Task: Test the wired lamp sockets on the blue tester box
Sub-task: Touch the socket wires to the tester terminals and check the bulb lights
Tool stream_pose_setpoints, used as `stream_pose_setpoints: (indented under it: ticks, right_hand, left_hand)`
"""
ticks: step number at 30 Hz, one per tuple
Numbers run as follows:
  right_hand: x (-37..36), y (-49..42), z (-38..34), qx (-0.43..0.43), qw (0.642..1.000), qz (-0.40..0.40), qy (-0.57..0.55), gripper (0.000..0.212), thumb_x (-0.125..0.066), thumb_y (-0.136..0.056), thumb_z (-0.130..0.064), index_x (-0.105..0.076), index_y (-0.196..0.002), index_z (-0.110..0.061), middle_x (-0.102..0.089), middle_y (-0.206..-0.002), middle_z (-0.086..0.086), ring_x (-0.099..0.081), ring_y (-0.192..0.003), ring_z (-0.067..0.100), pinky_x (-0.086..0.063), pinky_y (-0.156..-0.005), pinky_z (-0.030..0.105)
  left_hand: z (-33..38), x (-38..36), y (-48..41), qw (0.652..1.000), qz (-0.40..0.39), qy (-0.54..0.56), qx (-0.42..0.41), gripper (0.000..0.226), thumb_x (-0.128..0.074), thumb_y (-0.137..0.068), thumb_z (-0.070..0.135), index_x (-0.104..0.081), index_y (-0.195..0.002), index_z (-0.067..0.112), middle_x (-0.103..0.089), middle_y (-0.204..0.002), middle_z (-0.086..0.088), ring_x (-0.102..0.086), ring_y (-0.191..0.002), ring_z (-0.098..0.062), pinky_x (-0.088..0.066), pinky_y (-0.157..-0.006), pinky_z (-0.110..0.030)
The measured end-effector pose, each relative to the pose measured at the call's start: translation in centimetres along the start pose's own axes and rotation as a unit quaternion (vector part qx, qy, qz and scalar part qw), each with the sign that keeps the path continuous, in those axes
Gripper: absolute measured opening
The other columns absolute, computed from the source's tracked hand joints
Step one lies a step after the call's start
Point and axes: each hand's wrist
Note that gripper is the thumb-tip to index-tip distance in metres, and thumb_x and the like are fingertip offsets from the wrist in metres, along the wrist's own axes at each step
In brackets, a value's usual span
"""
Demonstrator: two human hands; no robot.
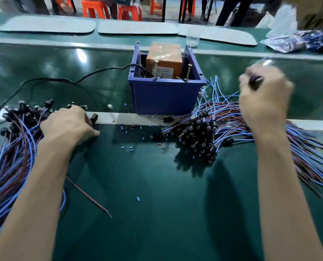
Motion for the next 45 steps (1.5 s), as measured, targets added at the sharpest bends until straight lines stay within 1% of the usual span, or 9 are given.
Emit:
stream_pose_setpoints:
  ticks: [4,8,15,19,24,27,30,37,45]
  right_hand:
    - [-2.5,2.1,-1.0,-0.040,0.954,-0.278,0.101,0.012,-0.051,-0.084,0.002,-0.063,-0.086,0.001,-0.060,-0.086,0.024,-0.055,-0.086,0.038,-0.029,-0.062,0.032]
    - [-2.3,2.3,-1.3,-0.017,0.914,-0.386,0.121,0.054,-0.040,-0.075,0.010,-0.056,-0.125,-0.001,-0.060,-0.126,0.018,-0.053,-0.118,0.033,-0.043,-0.099,0.039]
    - [-0.9,2.2,-3.6,0.026,0.952,-0.274,-0.135,0.017,-0.059,-0.094,-0.030,-0.071,-0.100,-0.019,-0.071,-0.094,0.001,-0.060,-0.085,0.005,-0.043,-0.082,0.008]
    - [-1.1,3.8,-6.3,0.004,0.833,-0.384,-0.399,0.018,-0.055,-0.092,-0.036,-0.069,-0.095,-0.024,-0.072,-0.099,0.007,-0.068,-0.095,0.016,-0.055,-0.090,0.033]
    - [-1.2,3.8,-8.4,0.002,0.871,-0.181,-0.457,0.021,-0.049,-0.099,-0.021,-0.061,-0.086,-0.010,-0.071,-0.091,0.012,-0.070,-0.088,0.026,-0.056,-0.084,0.048]
    - [-0.3,3.6,-8.9,-0.044,0.799,-0.139,-0.583,0.028,-0.036,-0.104,-0.023,-0.052,-0.084,-0.011,-0.068,-0.081,0.009,-0.068,-0.081,0.022,-0.057,-0.081,0.041]
    - [0.6,3.6,-9.2,-0.074,0.743,-0.136,-0.652,0.036,-0.031,-0.105,-0.028,-0.050,-0.080,-0.011,-0.060,-0.065,0.003,-0.061,-0.065,0.018,-0.057,-0.076,0.042]
    - [1.4,2.7,-7.5,-0.116,0.794,-0.176,-0.570,0.035,-0.038,-0.103,-0.031,-0.047,-0.073,-0.016,-0.035,-0.049,-0.007,-0.026,-0.044,0.010,-0.026,-0.041,0.021]
    - [1.2,2.1,-5.5,-0.149,0.851,-0.161,-0.477,0.027,-0.063,-0.091,-0.018,-0.064,-0.065,-0.012,-0.031,-0.045,-0.011,-0.022,-0.040,0.005,-0.020,-0.035,0.016]
  left_hand:
    - [-0.1,-0.1,-0.1,1.000,-0.010,-0.017,0.003,0.021,-0.080,-0.073,0.030,-0.065,-0.087,0.027,-0.063,-0.114,-0.014,-0.057,-0.109,-0.034,-0.040,-0.080,-0.033]
    - [0.3,-0.5,0.0,0.999,-0.030,-0.023,-0.004,0.019,-0.070,-0.078,0.021,-0.070,-0.097,0.024,-0.063,-0.114,-0.014,-0.058,-0.107,-0.034,-0.045,-0.086,-0.037]
    - [4.0,2.8,3.5,0.951,0.031,0.225,-0.209,0.017,-0.070,-0.083,0.024,-0.064,-0.070,0.032,-0.071,-0.081,0.011,-0.064,-0.083,-0.008,-0.047,-0.075,-0.018]
    - [7.8,3.0,8.1,0.858,-0.032,0.385,-0.339,0.012,-0.072,-0.083,0.014,-0.070,-0.080,0.025,-0.071,-0.073,0.007,-0.064,-0.065,-0.004,-0.050,-0.067,-0.017]
    - [9.6,2.4,10.6,0.786,0.072,0.539,-0.296,0.017,-0.066,-0.089,0.028,-0.056,-0.077,0.021,-0.068,-0.072,0.006,-0.070,-0.063,-0.013,-0.056,-0.061,-0.028]
    - [10.2,2.6,10.8,0.747,-0.191,0.599,-0.218,0.059,-0.042,-0.093,0.057,-0.069,-0.082,0.006,-0.074,-0.079,-0.008,-0.073,-0.071,-0.022,-0.056,-0.059,-0.022]
    - [10.3,2.6,9.7,0.603,-0.360,0.710,-0.041,0.085,-0.019,-0.092,0.069,-0.056,-0.118,-0.003,-0.070,-0.107,-0.022,-0.071,-0.094,-0.029,-0.058,-0.077,-0.031]
    - [8.7,2.8,7.5,0.303,-0.147,0.931,0.143,0.050,-0.020,-0.105,0.036,-0.051,-0.079,0.007,-0.048,-0.054,-0.003,-0.046,-0.041,-0.013,-0.045,-0.051,-0.022]
    - [8.8,2.1,7.3,0.466,-0.056,0.883,-0.014,0.038,-0.025,-0.107,0.032,-0.048,-0.081,0.015,-0.025,-0.046,0.009,-0.020,-0.037,-0.006,-0.021,-0.037,-0.017]
Point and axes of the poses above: each hand's wrist, its own y-axis away from the middle knuckle, its own x-axis out of the back of the hand, z = x × y
